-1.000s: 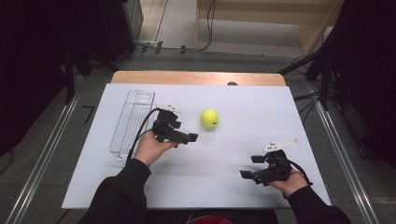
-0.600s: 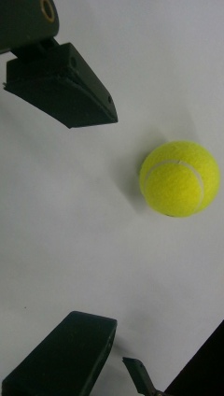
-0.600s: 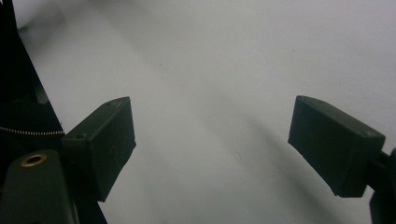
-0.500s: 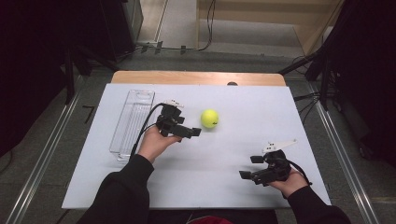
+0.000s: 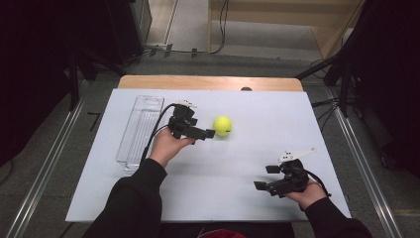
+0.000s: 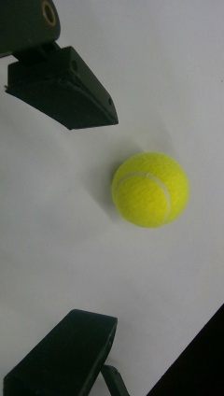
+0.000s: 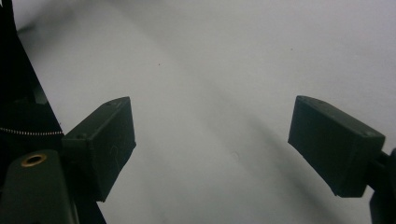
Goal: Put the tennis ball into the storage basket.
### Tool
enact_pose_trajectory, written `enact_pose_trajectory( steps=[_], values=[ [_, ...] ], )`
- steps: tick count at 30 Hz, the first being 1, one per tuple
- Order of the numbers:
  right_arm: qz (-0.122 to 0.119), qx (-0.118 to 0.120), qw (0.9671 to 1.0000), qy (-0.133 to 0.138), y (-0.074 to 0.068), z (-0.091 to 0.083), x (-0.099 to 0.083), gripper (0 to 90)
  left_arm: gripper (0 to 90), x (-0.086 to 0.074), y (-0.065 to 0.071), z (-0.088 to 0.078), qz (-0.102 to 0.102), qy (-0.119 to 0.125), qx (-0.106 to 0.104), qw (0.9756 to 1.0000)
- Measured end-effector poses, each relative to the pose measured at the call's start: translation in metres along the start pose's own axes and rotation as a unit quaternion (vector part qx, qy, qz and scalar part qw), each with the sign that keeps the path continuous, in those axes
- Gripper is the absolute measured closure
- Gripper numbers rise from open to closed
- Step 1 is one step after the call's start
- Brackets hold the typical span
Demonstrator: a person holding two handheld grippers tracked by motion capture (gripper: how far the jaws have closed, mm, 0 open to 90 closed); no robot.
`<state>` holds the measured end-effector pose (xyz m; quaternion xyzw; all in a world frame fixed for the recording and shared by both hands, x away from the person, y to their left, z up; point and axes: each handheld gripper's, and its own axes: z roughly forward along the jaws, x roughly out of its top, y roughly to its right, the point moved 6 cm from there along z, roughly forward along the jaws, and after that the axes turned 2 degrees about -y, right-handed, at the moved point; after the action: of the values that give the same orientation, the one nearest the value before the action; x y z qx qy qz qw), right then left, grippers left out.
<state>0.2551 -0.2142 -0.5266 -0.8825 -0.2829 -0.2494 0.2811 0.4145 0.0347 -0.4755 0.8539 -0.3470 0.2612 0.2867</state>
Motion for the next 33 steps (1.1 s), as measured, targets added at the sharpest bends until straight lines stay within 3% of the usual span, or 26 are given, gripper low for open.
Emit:
enact_pose_trajectory(
  steps=[8,27,33],
  values=[
    [0.0,0.001,1.0,0.001,0.0,0.0,0.0,12.7,5.8,0.01,-0.001,0.013,0.01,-0.007,0.01,0.9999],
    [0.001,0.002,1.0,0.001,0.0,0.0,0.0,12.7,5.9,0.034,0.002,0.023,0.017,-0.002,0.005,0.9999],
    [-0.001,0.002,1.0,0.002,0.0,0.0,0.0,12.7,5.9,0.039,-0.001,0.032,0.017,-0.011,0.016,0.9997]
  ],
)
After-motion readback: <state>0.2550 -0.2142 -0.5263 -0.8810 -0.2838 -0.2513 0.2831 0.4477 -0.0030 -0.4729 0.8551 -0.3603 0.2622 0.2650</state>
